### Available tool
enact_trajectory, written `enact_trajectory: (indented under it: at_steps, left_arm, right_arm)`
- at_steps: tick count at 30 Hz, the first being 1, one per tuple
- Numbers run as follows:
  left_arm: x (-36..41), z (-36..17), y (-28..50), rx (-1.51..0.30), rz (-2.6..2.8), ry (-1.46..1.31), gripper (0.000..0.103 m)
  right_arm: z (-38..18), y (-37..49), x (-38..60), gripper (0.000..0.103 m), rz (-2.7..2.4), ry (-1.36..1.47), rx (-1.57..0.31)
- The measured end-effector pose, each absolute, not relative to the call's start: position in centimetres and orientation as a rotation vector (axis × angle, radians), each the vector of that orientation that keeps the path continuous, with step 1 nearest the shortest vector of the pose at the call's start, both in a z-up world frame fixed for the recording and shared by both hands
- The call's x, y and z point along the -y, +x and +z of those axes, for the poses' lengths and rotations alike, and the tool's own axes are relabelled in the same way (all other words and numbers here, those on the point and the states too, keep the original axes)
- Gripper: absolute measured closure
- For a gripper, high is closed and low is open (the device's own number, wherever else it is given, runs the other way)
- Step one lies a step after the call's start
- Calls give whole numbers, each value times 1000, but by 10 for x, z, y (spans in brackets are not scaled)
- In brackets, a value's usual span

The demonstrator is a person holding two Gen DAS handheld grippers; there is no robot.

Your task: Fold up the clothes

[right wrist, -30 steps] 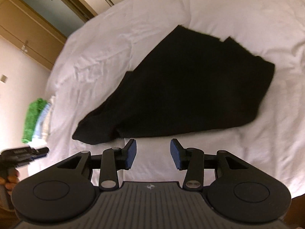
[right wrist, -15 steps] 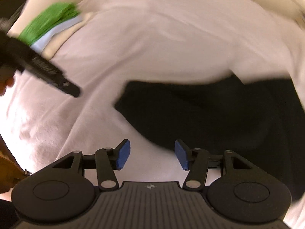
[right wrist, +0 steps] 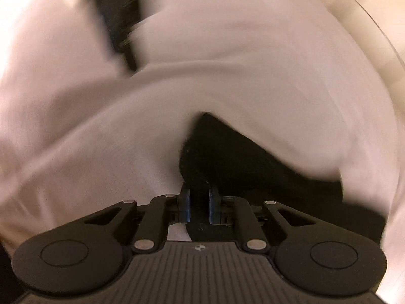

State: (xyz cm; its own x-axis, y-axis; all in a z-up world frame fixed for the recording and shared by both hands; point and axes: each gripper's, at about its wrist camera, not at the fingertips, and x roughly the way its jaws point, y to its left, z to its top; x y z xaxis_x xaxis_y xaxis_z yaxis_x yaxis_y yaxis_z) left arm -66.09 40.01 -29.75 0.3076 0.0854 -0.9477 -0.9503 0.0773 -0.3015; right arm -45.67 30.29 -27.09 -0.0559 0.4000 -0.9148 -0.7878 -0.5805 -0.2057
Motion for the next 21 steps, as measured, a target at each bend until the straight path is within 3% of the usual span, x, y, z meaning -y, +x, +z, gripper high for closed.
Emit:
enact_trajectory:
  at_steps: [6,8,10,16,17,19,21]
  left_arm:
    - [-412,-308,-607,-981,849,-1168,80]
    - [-417,-313,-583,-997,793,-1163,80]
    - [-423,-320,-563,-987,733,-1204,80]
    - [-447,-341,-496,-921,602,-1318,77]
    - [-449,-347,-485,-947,606,-1312,78]
    - [-450,-354,-470,-983,599,-1286,79]
    - [-452,-356,-464,-1002,586,-1271,79]
  right_arm:
    - [-239,-329,-250,94,1422,-1179,-709]
    - [-243,-289,-227,102,1285,-1178,-787]
    - [-254,-257,-213,103,1163,-1151,-882]
    - [-251,-224,-207,102,1174,-941,-1018]
    - [-246,-226,-209,96,1199,-909,-1013]
    - [-236,-230,-213,72,1250,-846,-1003]
    - [-226,-234,-217,62,1299,-782,-993]
